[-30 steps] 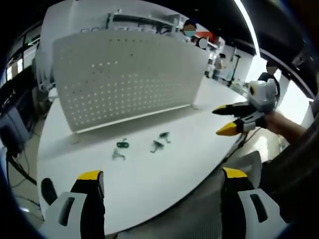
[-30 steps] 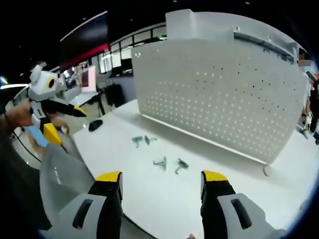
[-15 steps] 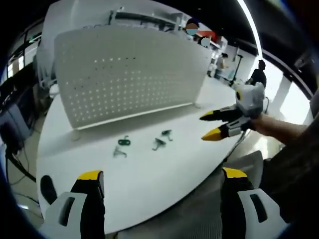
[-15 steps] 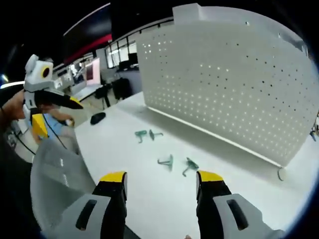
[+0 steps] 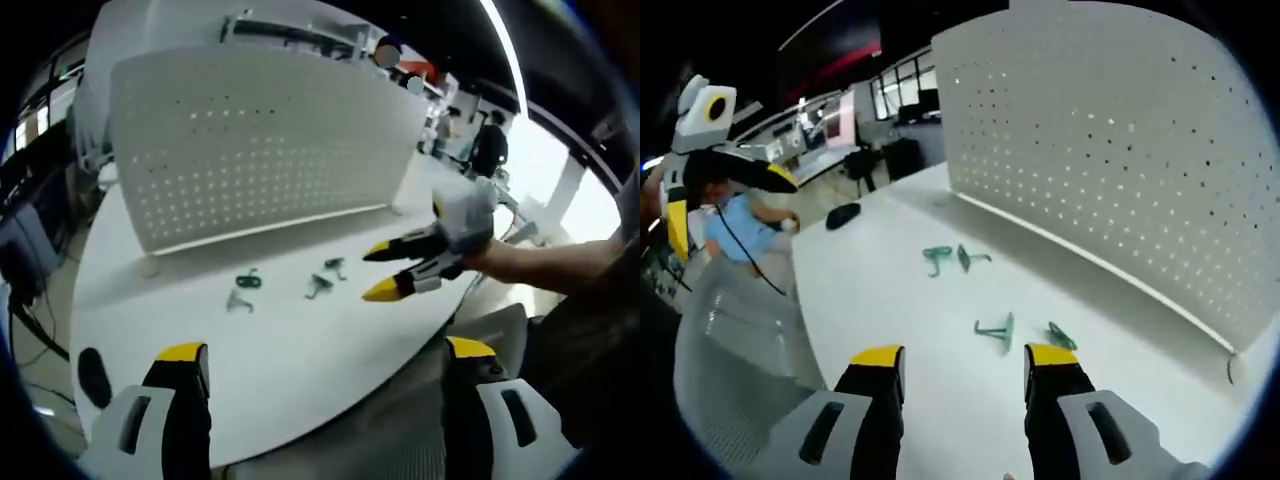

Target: Insert the hook assembly into the mounting plate slot until the hook locks in place.

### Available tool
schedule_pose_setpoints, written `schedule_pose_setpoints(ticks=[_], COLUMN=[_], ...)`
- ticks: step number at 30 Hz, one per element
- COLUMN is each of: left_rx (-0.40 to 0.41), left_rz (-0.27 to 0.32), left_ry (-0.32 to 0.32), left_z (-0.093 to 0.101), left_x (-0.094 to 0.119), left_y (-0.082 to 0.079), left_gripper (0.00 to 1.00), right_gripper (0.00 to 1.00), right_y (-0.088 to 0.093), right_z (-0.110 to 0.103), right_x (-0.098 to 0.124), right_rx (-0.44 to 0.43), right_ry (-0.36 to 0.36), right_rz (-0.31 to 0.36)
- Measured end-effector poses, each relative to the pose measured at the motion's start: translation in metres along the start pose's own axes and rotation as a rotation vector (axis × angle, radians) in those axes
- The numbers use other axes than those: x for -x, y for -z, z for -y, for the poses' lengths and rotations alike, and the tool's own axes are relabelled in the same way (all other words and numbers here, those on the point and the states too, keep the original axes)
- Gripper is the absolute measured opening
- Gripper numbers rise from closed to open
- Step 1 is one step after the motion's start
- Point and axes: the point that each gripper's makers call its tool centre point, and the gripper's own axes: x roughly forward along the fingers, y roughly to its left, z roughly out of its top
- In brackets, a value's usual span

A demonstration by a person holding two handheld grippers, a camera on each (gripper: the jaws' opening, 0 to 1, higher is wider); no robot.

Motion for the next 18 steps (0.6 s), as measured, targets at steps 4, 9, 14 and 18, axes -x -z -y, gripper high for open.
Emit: schedule_pose_setpoints(ticks=[4,9,14,18], left_rx=[0.002,0.001,0.002,0.004], left_rz=[-0.004,-0.009,-0.018,-0.016], left_ry=[-0.006,-0.006,-0.001,0.003], left_z=[-0.003,-0.004,-0.005,-0.006], left_x=[0.001,-0.001,-0.005,-0.005], left_y=[0.002,0.003,0.005,0.003], left_gripper=[0.98,0.98,0.98,0.98], right_gripper=[0.45,0.42,0.40,0.39], right_y=[0.005,0.010,0.016,0.016], right_z=[0.004,0.006,0.011,0.016], right_x=[-0.014,-0.033,-0.048,-0.056], right_rx=[0.020,-0.012,0.033,0.038], right_ry=[0.006,-0.015,-0.015,-0.014], right_rz=[-0.015,-0.033,-0.085,-0.103])
